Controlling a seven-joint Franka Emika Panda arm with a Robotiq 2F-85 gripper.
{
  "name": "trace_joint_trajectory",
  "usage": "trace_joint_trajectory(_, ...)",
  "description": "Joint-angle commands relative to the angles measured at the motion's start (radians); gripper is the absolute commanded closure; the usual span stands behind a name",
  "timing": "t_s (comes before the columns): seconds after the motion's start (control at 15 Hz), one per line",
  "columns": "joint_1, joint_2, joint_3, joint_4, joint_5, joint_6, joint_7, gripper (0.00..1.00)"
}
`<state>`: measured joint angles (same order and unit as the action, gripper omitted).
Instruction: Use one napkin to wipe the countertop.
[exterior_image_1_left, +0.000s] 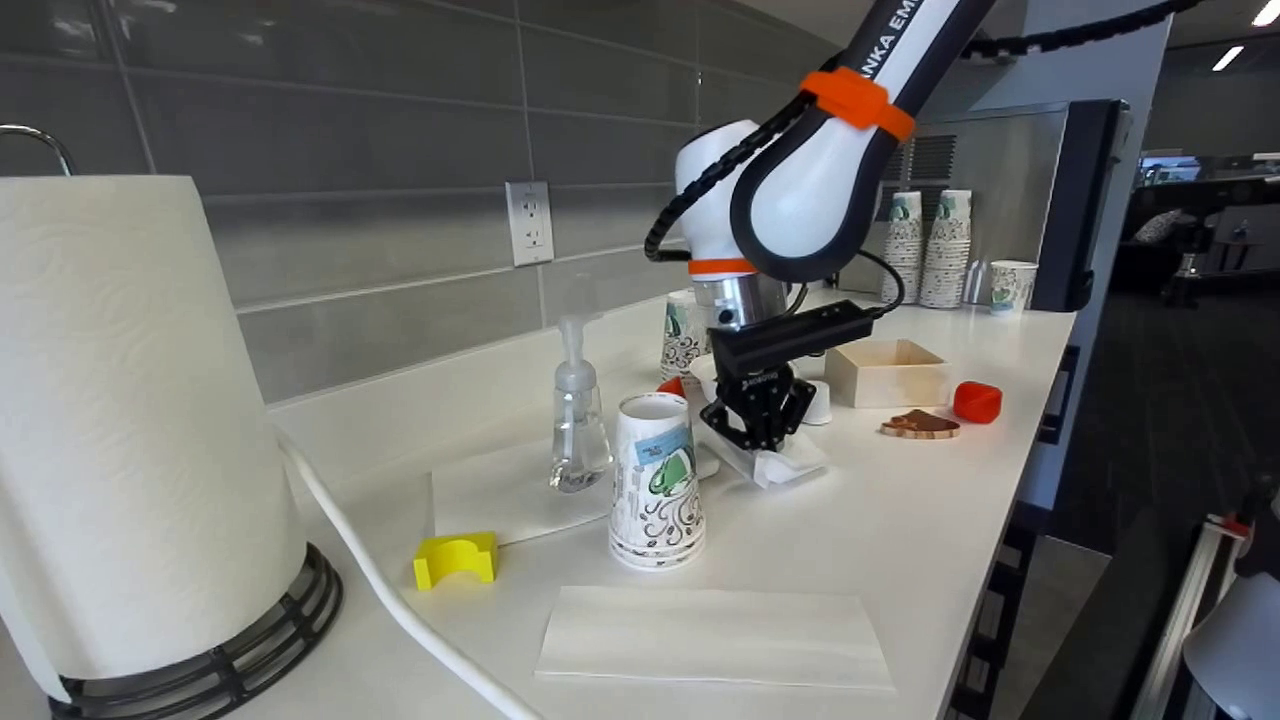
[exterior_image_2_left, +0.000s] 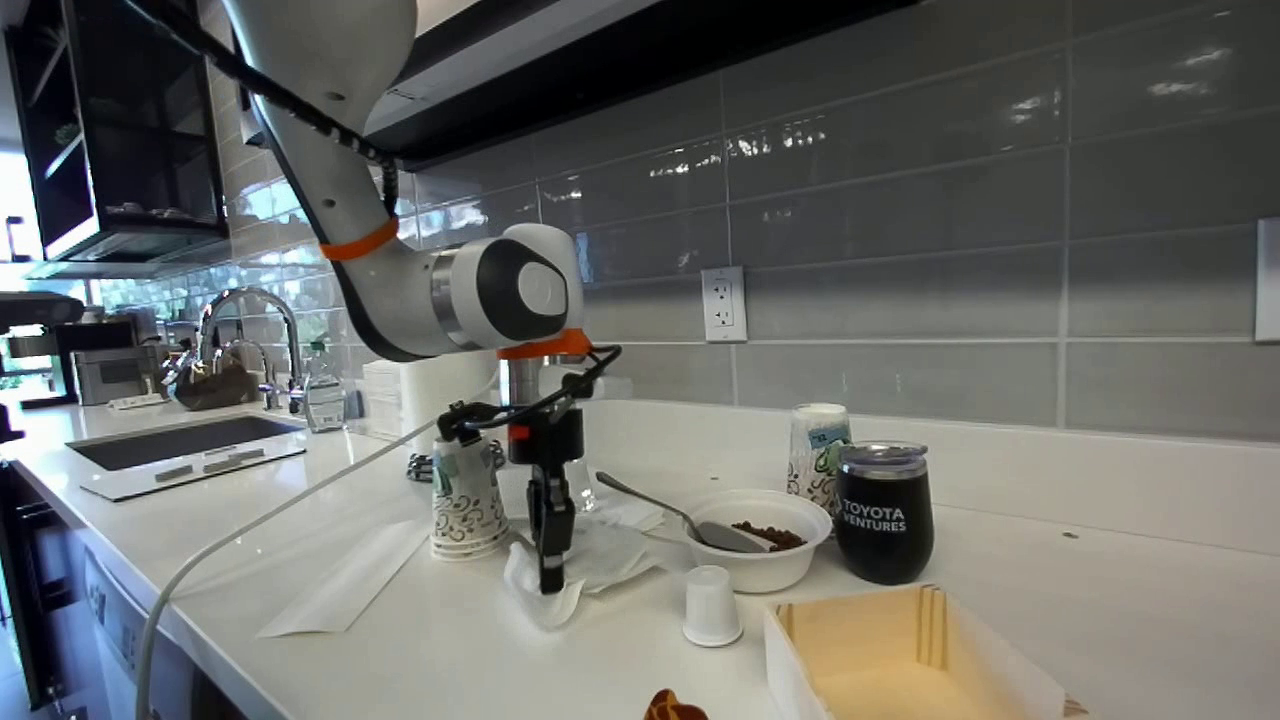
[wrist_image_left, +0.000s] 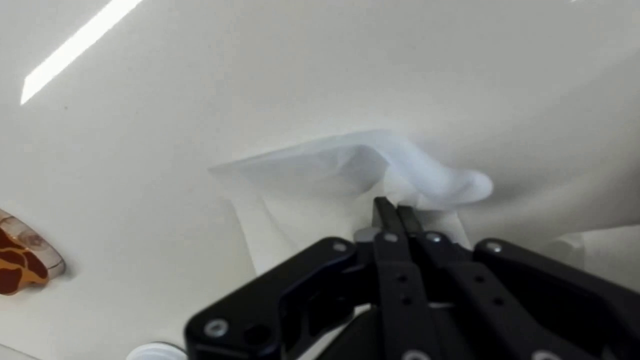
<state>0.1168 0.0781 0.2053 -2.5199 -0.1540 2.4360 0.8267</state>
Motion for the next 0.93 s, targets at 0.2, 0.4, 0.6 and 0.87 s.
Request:
trace_joint_trajectory(0.2,0.025,0.081,-0.069,0.078,0.008,0.059,0.036,1.00)
trace_joint_trajectory(0.4,0.039,0.101,-0.063,0.088,0.039,0.113,0.017,1.00)
trace_joint_trajectory(0.6,0.057,0.116,-0.040,0.089,0.102,0.154,-0.047,1.00)
trace_joint_trajectory(0.87,0.071,0.116,-0.010,0.096,0.234,0.100,-0.180,1.00)
